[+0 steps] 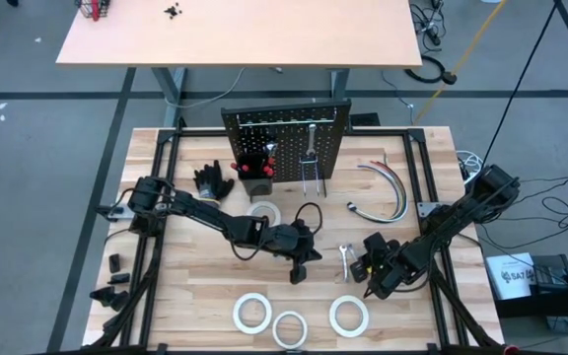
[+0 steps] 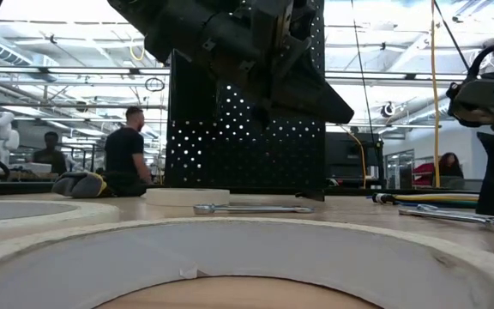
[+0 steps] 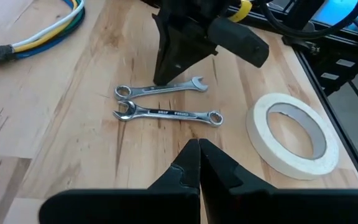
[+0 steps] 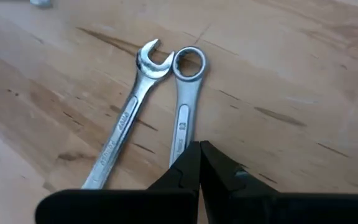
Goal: Hang tools onto peg board
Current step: Hang the silver wrench on the peg board
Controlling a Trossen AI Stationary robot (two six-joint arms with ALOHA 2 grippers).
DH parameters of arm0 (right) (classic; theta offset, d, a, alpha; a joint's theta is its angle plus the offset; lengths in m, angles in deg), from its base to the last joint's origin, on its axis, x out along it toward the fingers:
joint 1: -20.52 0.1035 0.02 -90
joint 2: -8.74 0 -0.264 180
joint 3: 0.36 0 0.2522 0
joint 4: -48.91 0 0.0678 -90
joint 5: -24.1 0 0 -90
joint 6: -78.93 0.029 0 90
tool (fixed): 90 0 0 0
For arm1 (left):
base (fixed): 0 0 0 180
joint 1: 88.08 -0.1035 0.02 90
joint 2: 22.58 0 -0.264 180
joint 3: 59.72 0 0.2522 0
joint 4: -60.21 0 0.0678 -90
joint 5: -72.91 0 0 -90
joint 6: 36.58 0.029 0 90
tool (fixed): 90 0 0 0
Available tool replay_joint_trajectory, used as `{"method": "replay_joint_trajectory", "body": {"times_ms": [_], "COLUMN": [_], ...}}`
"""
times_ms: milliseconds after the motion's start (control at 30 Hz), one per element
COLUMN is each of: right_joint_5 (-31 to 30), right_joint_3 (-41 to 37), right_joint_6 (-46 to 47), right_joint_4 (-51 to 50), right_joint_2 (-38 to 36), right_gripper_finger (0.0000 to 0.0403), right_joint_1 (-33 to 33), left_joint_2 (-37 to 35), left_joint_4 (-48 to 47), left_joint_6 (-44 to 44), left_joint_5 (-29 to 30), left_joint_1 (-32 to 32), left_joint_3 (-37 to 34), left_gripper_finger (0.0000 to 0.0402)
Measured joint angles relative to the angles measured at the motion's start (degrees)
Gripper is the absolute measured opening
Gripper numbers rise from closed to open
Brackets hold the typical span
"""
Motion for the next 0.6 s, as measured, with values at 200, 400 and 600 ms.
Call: {"method": "replay_joint_trajectory", "body": {"times_ms": [200, 400, 600], "right_joint_5": [-1.75, -4.00, -4.45], "right_joint_3": [1.05, 3.81, 7.81], "right_joint_6": [1.65, -2.84, -9.59], "right_joint_4": [2.63, 6.07, 5.97], "right_joint_2": [0.48, 1.36, 5.76], "right_gripper_finger": [0.0000, 0.0000, 0.0000], "right_joint_1": [-0.27, -1.82, -4.49], "left_joint_2": [0.00, 0.00, 0.00], "left_joint_4": [-0.26, -0.39, -1.09], "left_joint_6": [-0.04, 0.00, 0.02], "left_joint_5": [0.01, 0.16, 0.14], "left_joint_1": [0.00, 0.00, 0.28], "left_joint_3": [0.01, -0.01, 0.01], "left_gripper_finger": [0.0000, 0.0000, 0.0000]}}
